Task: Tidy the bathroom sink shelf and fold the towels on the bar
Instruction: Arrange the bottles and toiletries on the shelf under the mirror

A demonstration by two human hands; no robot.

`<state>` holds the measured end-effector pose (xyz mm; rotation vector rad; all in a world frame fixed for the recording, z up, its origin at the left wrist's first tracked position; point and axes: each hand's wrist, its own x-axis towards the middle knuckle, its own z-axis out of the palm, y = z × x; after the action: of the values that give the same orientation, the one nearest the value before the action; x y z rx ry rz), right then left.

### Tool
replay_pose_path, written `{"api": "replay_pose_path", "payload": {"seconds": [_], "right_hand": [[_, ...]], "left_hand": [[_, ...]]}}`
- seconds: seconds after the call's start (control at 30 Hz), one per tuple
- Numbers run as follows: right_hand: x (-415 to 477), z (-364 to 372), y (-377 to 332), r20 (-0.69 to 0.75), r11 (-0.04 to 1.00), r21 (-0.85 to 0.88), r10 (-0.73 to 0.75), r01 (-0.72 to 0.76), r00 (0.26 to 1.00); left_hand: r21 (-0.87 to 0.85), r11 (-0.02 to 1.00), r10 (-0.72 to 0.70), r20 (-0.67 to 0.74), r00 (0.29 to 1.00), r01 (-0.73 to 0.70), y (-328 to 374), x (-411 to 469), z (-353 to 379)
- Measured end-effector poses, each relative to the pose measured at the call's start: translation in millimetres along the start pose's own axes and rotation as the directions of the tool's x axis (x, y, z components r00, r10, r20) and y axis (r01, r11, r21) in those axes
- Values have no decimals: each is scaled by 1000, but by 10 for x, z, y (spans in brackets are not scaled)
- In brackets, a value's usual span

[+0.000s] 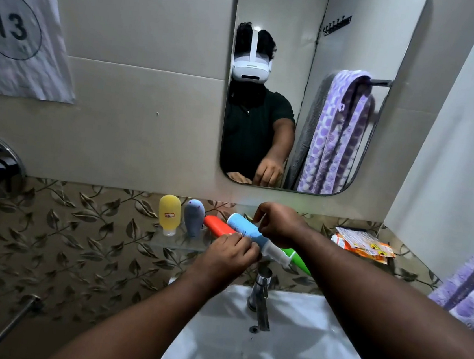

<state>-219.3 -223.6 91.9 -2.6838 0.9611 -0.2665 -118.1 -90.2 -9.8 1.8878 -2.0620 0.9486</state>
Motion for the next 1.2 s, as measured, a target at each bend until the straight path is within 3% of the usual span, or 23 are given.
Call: {"api": "replay_pose_path", "payload": {"seconds": [0.23,0.33,0.43,0.57,0.73,0.87,0.93,1.1,1.2], "right_hand": [[8,-56,-23,41,992,122,-18,12,999],[13,-31,-27,72,979,202,-23,8,997],[18,-9,-49,93,971,237,-35,12,995],[12,15,-130,131,911,412,-33,-24,991],[38,67,-245,133,822,565,0,-76,991],[88,117,-293,95,803,591,25,-77,995],[111,139,-317,58,805,590,44,-69,997],[120,245,-443,-64,818,575,15,24,998],[107,293,-522,-119,823,563,-2,69,993]], "left_hand": [[-122,985,-130,-91,987,119,-134,91,-245],[-252,947,-224,-83,971,197,-239,127,-354],[-412,859,-341,-19,940,303,-394,207,-465],[-505,761,-428,81,900,407,-652,336,-618],[-597,618,-463,250,851,511,-922,479,-703],[-633,580,-435,292,852,513,-1038,535,-697],[-629,587,-439,281,853,510,-1066,557,-696],[-420,788,-431,146,890,450,-1027,634,-710],[-381,804,-450,114,886,457,-979,687,-704]]}}
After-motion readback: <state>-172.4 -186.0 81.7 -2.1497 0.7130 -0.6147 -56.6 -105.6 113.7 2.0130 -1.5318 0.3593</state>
